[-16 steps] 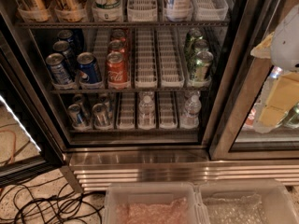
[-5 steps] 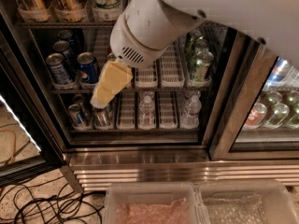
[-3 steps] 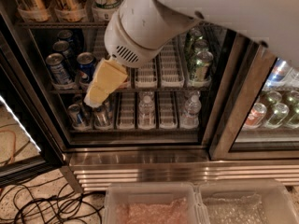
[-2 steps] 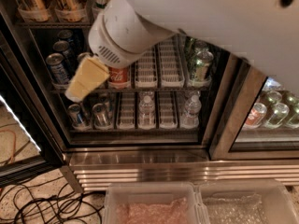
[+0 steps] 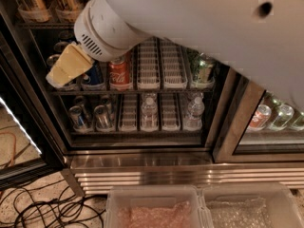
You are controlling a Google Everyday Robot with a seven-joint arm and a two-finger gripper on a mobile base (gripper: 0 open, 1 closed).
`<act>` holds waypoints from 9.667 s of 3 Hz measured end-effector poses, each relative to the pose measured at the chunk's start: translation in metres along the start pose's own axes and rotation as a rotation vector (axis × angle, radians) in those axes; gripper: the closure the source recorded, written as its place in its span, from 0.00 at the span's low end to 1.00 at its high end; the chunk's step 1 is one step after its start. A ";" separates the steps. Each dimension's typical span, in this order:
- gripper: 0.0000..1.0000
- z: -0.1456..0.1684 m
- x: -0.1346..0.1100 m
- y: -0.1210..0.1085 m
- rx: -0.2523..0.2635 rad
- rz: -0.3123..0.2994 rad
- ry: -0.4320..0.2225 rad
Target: Pick orange can from top shelf of fridge
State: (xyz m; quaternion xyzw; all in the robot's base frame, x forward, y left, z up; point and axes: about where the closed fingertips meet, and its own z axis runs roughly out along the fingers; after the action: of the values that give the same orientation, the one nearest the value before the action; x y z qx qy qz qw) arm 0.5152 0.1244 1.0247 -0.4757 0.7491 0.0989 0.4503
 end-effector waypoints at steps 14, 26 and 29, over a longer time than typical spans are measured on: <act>0.20 0.081 -0.086 -0.100 0.380 0.283 -0.258; 0.93 0.130 -0.102 -0.152 0.421 0.296 -0.249; 1.00 0.107 -0.113 -0.138 0.352 0.285 -0.285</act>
Offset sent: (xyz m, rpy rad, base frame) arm 0.0678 0.0371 0.0024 0.2368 -0.0911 -0.1115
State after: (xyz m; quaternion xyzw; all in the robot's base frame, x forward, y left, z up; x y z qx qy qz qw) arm 0.7035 0.1838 1.0886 -0.2611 0.7432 0.0955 0.6086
